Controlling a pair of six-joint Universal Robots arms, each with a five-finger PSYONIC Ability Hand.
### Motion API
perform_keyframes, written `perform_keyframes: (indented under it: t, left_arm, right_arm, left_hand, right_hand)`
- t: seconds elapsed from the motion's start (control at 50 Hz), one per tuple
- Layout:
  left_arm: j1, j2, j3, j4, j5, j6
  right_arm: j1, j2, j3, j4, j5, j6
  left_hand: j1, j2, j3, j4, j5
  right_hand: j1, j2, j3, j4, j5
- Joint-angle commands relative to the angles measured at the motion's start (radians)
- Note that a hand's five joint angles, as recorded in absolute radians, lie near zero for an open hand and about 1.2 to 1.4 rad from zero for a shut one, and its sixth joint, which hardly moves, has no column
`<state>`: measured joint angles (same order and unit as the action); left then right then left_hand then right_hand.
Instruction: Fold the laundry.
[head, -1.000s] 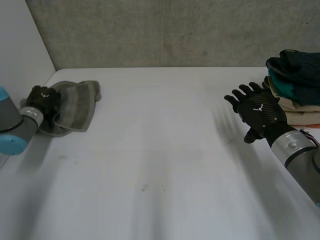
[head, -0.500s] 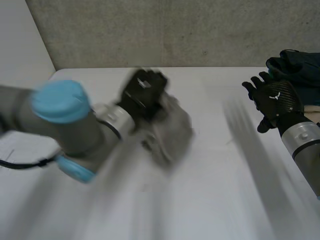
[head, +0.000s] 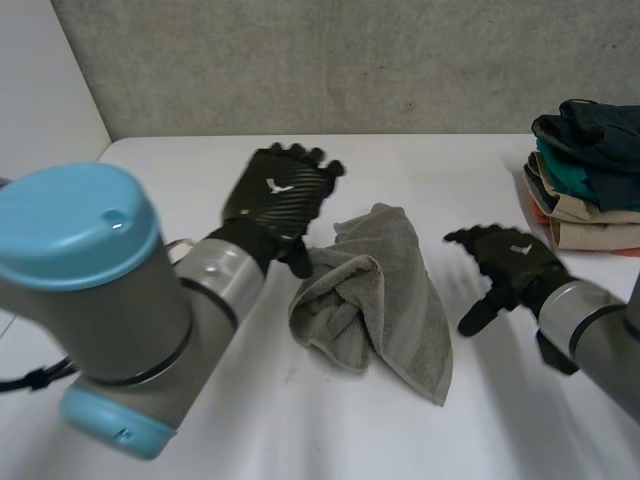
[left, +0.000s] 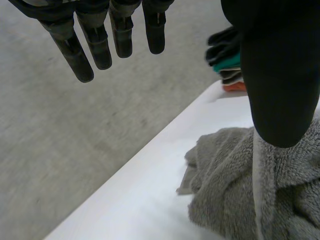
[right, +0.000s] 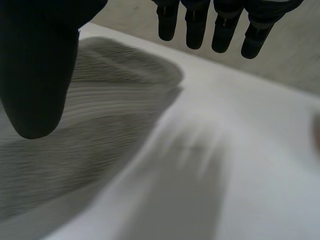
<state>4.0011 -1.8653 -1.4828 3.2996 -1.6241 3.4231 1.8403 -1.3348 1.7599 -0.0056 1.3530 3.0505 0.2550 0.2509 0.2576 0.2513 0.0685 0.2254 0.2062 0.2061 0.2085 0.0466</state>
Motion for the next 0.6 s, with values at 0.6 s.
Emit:
perform_keyframes:
  t: [0.6]
  left_arm:
    - [0.156,-0.376,0.065,-0.006,0.130,-0.633]
  right_arm:
    - [0.341,0.244,0.036,-0.404,0.327,0.021]
  left_hand:
    - [0.720,0.724,0.718,0.724,0.732]
  right_hand:
    - [0.927,0.946,0.946,0.944,0.931]
